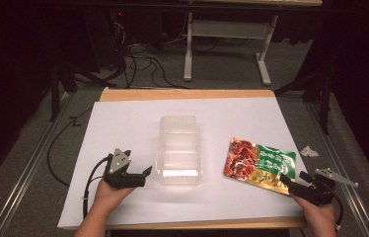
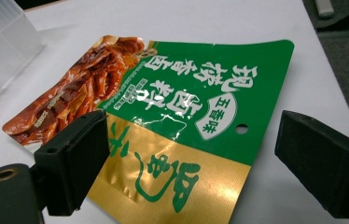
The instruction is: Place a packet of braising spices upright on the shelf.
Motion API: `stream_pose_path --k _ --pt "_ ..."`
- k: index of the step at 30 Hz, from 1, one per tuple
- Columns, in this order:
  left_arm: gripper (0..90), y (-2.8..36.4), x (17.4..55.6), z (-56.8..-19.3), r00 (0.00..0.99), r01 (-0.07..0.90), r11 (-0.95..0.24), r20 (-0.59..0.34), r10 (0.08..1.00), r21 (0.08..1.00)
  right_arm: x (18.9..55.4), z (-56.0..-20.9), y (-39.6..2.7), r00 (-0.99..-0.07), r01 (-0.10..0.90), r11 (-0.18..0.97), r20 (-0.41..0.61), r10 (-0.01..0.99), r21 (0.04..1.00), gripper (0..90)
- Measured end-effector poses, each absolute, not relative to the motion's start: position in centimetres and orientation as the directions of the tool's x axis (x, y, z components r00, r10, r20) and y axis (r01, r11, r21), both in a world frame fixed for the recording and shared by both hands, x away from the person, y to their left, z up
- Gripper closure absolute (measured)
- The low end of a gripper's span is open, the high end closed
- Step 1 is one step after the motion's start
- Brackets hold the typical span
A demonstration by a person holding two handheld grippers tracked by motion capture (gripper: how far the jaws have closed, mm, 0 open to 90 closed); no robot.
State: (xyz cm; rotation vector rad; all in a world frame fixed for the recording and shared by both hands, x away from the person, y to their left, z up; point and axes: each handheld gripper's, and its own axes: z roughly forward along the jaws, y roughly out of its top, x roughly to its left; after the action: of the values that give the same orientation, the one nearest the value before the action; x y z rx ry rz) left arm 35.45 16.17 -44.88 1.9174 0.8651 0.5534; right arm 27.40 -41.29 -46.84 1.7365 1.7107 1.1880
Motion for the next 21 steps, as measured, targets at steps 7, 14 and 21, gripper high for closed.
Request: stream_pose_path --k 7,14,21 --pt "7.4 16.26 35.4 -44.79 0.651 0.329 -0.308 0.022 0.759 0.893 27.73 -47.29 -41.82 -0.099 0.626 -0.196 0.327 0.94 0.754 13.6" --pt "7.4 16.12 35.45 -44.92 0.657 0.325 -0.317 0.029 0.753 0.891 27.93 -47.58 -41.86 -0.074 0.662 -0.222 0.357 0.931 0.716 15.1" --pt "7.7 16.05 35.46 -44.98 0.658 0.327 -0.325 0.033 0.752 0.887 27.99 -47.6 -41.97 -0.08 0.666 -0.244 0.393 0.916 0.705 15.7"
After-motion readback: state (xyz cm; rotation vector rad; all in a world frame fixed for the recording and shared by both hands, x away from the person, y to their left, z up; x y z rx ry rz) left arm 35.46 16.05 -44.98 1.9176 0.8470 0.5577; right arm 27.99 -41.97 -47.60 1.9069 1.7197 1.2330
